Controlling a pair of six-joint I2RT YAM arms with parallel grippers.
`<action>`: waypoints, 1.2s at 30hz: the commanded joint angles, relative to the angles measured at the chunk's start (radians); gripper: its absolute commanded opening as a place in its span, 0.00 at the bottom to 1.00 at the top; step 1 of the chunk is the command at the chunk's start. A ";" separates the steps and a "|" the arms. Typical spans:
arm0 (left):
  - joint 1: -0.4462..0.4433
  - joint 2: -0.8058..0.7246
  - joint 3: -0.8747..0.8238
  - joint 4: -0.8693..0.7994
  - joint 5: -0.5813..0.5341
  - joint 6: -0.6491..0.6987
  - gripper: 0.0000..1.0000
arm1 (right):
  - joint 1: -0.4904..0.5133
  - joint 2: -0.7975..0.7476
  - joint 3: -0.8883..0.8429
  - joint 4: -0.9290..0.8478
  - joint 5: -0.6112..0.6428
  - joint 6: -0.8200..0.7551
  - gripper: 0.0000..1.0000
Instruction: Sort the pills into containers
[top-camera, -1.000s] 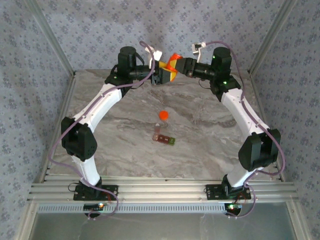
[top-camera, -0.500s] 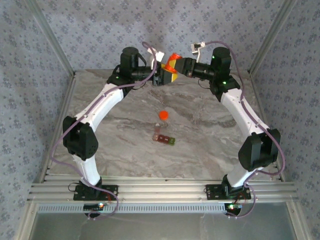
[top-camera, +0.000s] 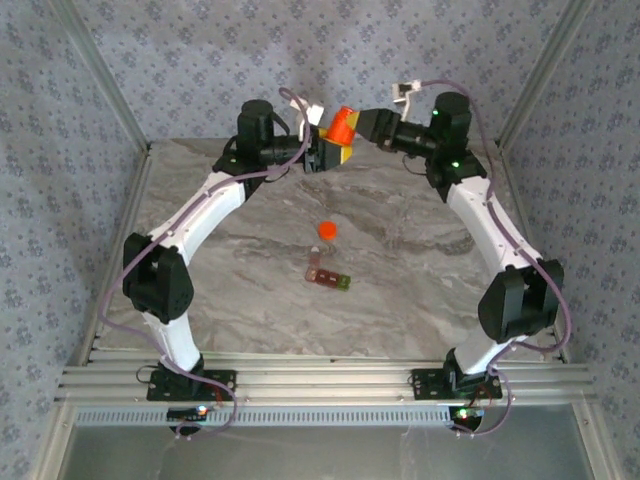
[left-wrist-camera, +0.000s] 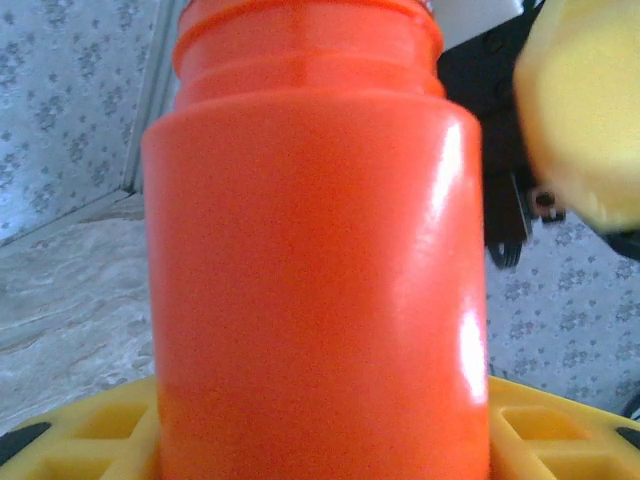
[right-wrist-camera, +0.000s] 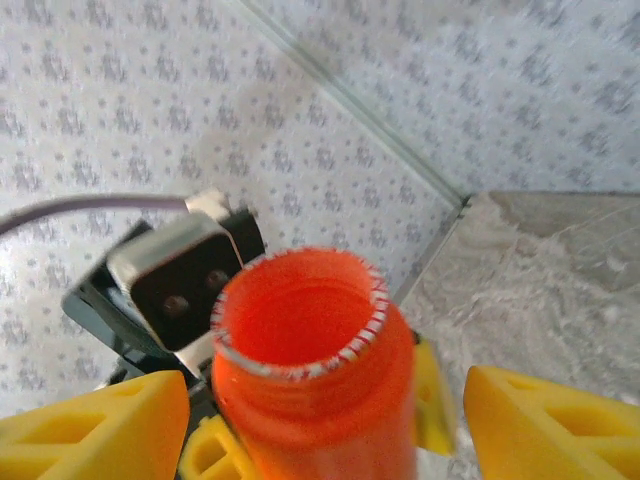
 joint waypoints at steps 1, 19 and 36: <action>0.028 -0.062 -0.015 0.042 -0.012 0.024 0.00 | -0.072 -0.081 -0.033 0.039 -0.010 0.057 0.77; 0.087 -0.095 -0.058 0.029 -0.049 0.079 0.00 | 0.075 0.175 0.066 -0.889 0.391 -0.519 0.73; 0.150 -0.168 -0.148 0.126 -0.109 0.043 0.00 | 0.333 0.641 0.512 -1.168 0.798 -0.627 0.80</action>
